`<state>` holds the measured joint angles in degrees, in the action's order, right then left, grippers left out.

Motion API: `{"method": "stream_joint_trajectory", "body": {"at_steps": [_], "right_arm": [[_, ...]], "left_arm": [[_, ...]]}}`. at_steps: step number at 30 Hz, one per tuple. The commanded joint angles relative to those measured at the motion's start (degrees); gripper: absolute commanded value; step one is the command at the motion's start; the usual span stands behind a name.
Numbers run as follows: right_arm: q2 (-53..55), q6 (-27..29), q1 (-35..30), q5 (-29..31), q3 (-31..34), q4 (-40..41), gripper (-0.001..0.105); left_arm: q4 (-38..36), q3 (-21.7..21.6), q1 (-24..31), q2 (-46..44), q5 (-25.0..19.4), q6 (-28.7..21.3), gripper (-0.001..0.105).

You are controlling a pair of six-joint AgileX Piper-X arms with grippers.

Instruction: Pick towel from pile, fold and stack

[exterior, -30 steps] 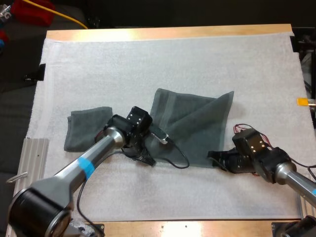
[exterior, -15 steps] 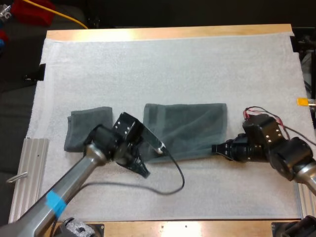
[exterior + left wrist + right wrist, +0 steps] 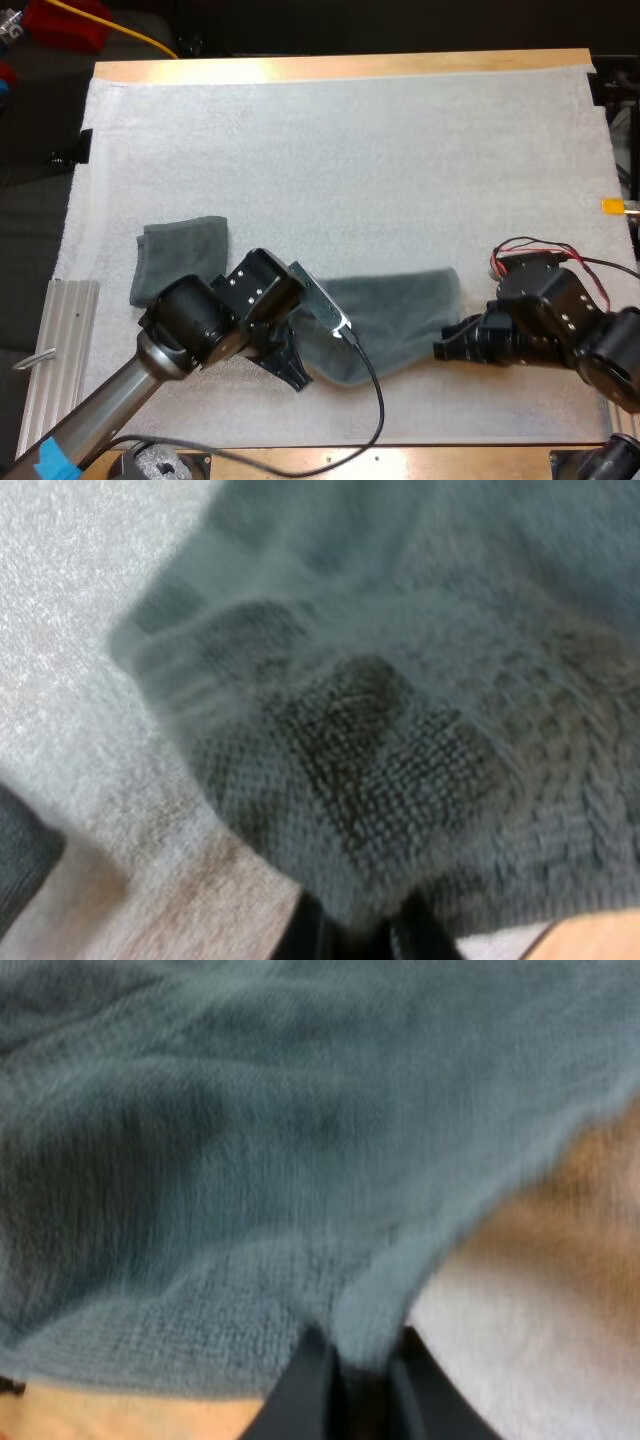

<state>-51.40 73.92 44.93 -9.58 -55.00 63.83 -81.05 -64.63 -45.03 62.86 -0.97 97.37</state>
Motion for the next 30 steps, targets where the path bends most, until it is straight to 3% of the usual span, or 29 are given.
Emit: {"method": "stream_joint_trajectory", "body": {"at_steps": [1,7,15,21,30], "right_arm": [[1.2,-1.0,1.9,2.0,-1.8,2.3,0.001],[2.7,-4.4,8.6,5.5,-7.4,8.7,0.001],[3.8,-12.6,19.7,8.6,-10.4,15.7,0.001],[4.6,-19.1,27.2,12.5,-10.4,17.5,0.001],[2.1,-18.6,28.0,18.9,-9.6,17.0,0.001]], "left_arm": [[-2.1,-0.9,-1.8,-0.5,-0.8,1.7,0.000],[-8.3,-4.0,-10.0,-0.9,-3.6,8.0,0.000],[-9.1,-7.1,-20.9,-0.9,-4.1,16.0,0.000],[-9.1,-7.3,-22.6,-0.9,-4.5,18.4,0.000],[-9.0,-6.4,-20.0,2.0,-6.6,17.8,0.000]]}}
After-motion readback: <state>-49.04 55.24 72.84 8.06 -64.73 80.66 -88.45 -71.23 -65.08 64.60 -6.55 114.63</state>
